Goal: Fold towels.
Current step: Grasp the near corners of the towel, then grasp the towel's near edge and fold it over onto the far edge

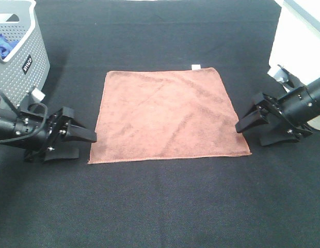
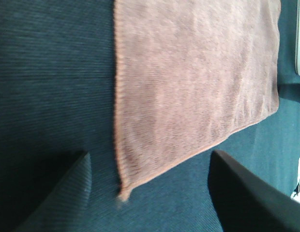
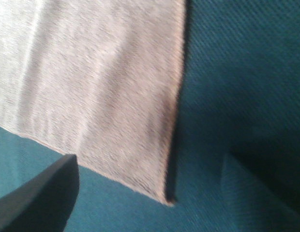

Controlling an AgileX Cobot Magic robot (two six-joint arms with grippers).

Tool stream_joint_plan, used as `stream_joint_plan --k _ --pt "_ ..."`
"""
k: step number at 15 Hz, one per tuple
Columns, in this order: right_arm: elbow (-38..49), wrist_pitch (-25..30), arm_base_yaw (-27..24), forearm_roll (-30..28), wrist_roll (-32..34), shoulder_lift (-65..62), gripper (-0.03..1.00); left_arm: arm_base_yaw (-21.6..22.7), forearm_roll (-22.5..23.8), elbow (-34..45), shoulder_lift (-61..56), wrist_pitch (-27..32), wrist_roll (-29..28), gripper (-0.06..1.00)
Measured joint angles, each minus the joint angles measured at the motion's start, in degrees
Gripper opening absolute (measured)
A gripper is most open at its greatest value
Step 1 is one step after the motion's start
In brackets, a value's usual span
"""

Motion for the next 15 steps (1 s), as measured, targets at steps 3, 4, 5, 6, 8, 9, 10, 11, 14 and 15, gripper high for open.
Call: stream_joint_plan --k 3,4,5,6,8,9,10,11,14,15 --pt "-3.4 0.2 5.5 1.5 0.1 2.7 0.76 -4.5 -4.0 -0.4 1.7 -0.1 1.0 0.66" --pt "-3.4 0.2 5.5 1.5 0.1 2.7 0.76 -4.5 -4.0 -0.4 1.7 -0.1 1.0 0.66" --pt "-4.6 0.5 7.1 2.1 0.5 3.5 0.75 -5.7 -5.3 -1.0 2.4 0.3 1.0 0.66" --pt "-5.3 0.4 8.3 2.5 1.0 4.2 0.72 -6.7 -5.7 -2.1 3.0 0.6 1.0 0.66" --pt "-6.1 0.1 8.8 2.5 2.7 4.9 0.61 -8.5 -5.5 -4.6 4.0 0.0 1.0 0.65" --pt "-6.4 -0.5 8.8 1.7 4.9 5.3 0.48 -8.6 -5.3 -5.0 4.2 -1.0 0.8 0.54" --pt "-6.9 -0.9 8.9 -0.1 6.6 5.4 0.35 -8.7 -5.2 -5.1 4.5 -1.8 0.2 0.36" --pt "-7.0 -1.1 9.0 -1.9 8.3 5.6 0.21 -8.7 -4.9 -5.2 4.5 -2.2 0.1 0.18" --pt "-7.2 -1.1 9.2 -7.7 13.5 4.4 0.0 -8.4 -1.8 -5.2 4.5 0.0 -1.3 0.0" --pt "-7.0 -0.3 9.2 -8.9 13.9 3.4 0.0 -8.1 0.7 -5.2 4.5 1.2 -2.9 0.0"
